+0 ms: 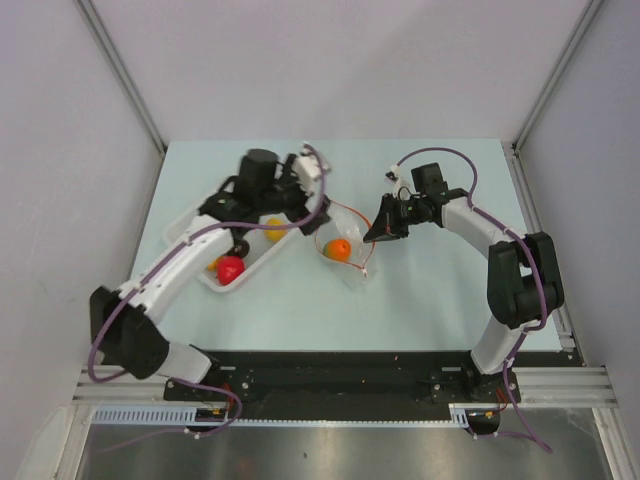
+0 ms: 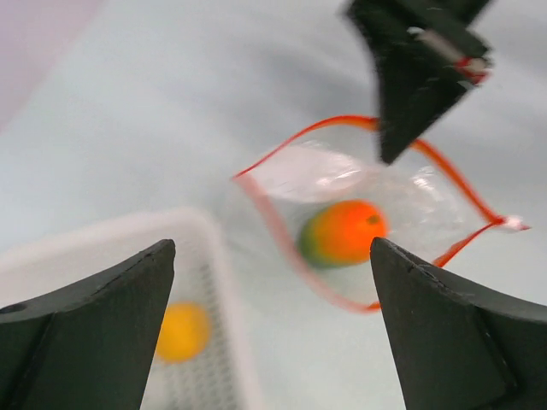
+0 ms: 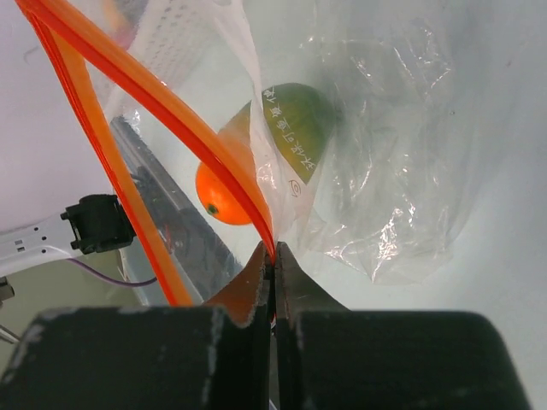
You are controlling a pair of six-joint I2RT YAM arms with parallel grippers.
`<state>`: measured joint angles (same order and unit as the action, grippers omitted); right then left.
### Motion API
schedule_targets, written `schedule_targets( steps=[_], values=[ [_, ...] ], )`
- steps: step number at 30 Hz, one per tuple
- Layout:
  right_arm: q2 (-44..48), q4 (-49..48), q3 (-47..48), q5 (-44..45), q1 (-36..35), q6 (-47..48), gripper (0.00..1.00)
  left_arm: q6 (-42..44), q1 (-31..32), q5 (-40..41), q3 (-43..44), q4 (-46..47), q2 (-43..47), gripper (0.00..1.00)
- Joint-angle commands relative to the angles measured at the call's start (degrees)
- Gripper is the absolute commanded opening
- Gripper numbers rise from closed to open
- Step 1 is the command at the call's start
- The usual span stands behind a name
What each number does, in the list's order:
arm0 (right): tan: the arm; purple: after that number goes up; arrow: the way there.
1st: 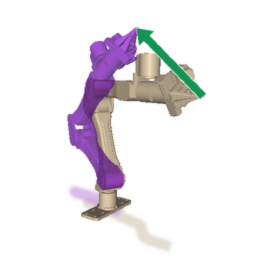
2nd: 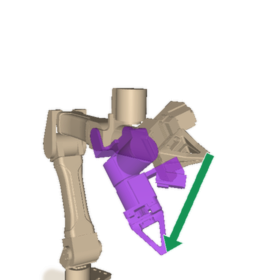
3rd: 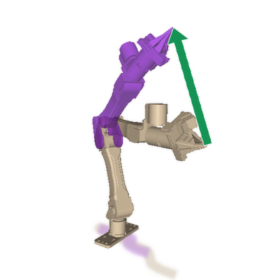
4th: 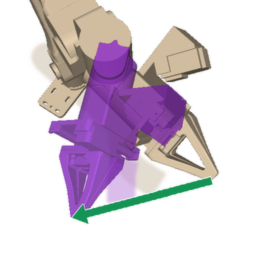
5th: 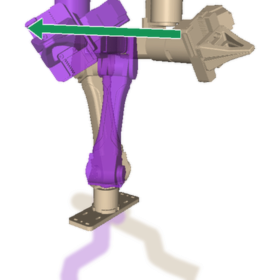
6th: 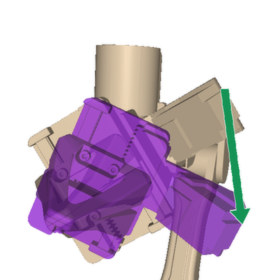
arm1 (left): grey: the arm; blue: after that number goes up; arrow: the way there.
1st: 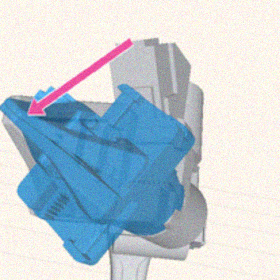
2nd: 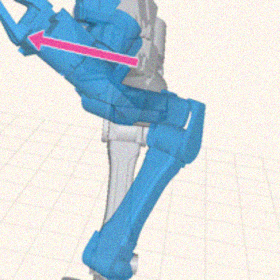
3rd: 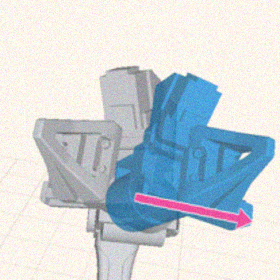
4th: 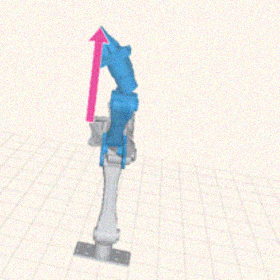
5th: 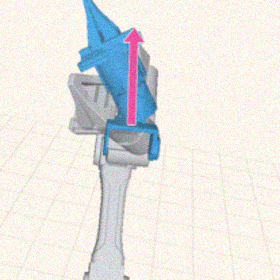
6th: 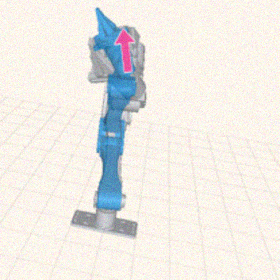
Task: Place the food in the zip-top bag and seal the zipper
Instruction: Place the fake fruit in the zipper food storage bag, then pick up the fake fruit from the bin.
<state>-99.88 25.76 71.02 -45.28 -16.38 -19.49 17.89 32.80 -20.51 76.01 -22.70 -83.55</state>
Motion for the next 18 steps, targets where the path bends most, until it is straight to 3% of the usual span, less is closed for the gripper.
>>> schedule_targets(
  steps=[1,6,9,18],
  values=[
    [0.12,-1.15,1.22,-0.69,0.12,-0.20,0.00,-2.07,-13.44,-2.25,-3.58,-4.71,5.68,0.99],
    [0.47,-1.06,1.22,-0.60,0.30,-0.03,0.00,0.46,-25.92,-0.86,-5.25,-12.70,1.65,0.93],
    [0.47,-0.80,1.22,-0.34,0.30,0.06,0.00,5.56,-29.36,1.68,-5.34,-17.45,-1.51,0.92],
    [0.47,-0.71,2.01,0.10,-0.67,0.32,0.00,7.95,-29.63,9.78,-7.63,-15.80,-10.84,0.98]
  ],
)
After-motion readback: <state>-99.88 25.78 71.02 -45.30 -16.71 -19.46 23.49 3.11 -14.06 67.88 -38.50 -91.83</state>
